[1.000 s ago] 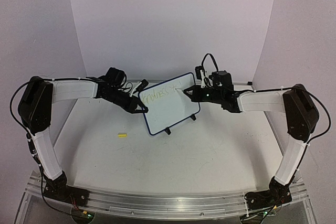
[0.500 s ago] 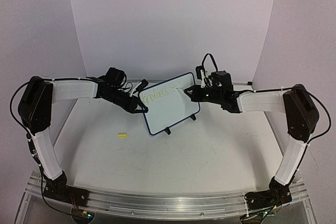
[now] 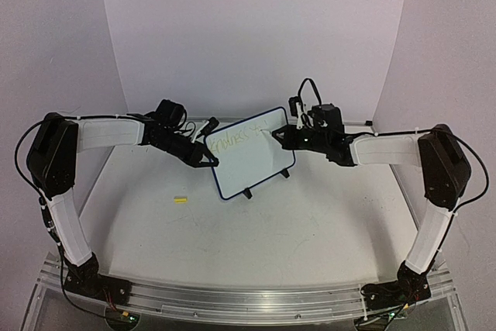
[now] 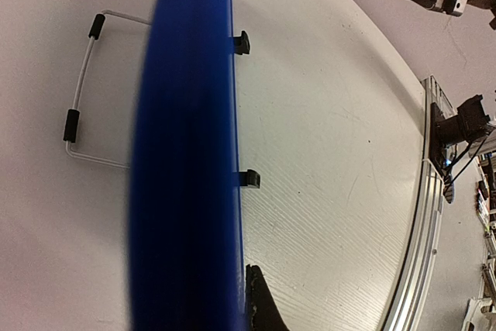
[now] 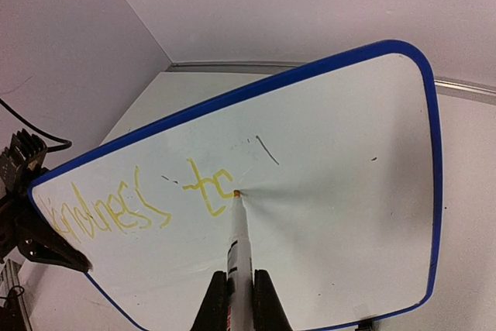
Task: Write a sentence on the whiteboard
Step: Write on the whiteboard with the whiteboard marker without the cap.
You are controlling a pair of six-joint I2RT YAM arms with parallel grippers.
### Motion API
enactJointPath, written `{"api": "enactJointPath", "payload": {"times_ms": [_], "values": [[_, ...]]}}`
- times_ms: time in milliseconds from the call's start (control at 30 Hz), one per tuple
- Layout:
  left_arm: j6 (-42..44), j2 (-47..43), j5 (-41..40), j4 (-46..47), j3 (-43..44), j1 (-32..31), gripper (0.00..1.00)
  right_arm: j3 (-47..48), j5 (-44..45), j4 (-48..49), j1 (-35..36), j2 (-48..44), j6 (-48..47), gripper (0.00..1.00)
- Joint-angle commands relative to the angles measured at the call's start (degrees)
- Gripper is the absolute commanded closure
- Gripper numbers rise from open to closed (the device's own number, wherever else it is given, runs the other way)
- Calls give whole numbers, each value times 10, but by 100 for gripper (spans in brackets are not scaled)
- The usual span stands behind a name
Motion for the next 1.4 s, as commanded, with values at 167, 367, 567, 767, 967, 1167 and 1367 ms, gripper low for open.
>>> {"api": "enactJointPath", "payload": {"times_ms": [167, 367, 567, 767, 967, 1167, 1367], "values": [[26, -9, 26, -28, 25, -10, 100, 26, 3, 23, -2, -12, 2, 100], [25, -9, 26, -28, 25, -10, 100, 28, -7, 25, -1, -6, 3, 100], [25, -9, 26, -28, 25, -10, 100, 32, -15, 28, -2, -6, 3, 100], [25, -8, 26, -27, 24, -10, 100, 30, -23, 33, -1, -2, 4, 100], [25, -8, 25, -27, 25, -10, 100, 25, -23, 35, -2, -8, 5, 100], [19, -7, 20, -25, 24, -10, 100, -7, -24, 38, -1, -43, 11, 100], [14, -7, 20, -24, 26, -10, 100, -62, -39, 37, -2, -115, 11, 100]]}}
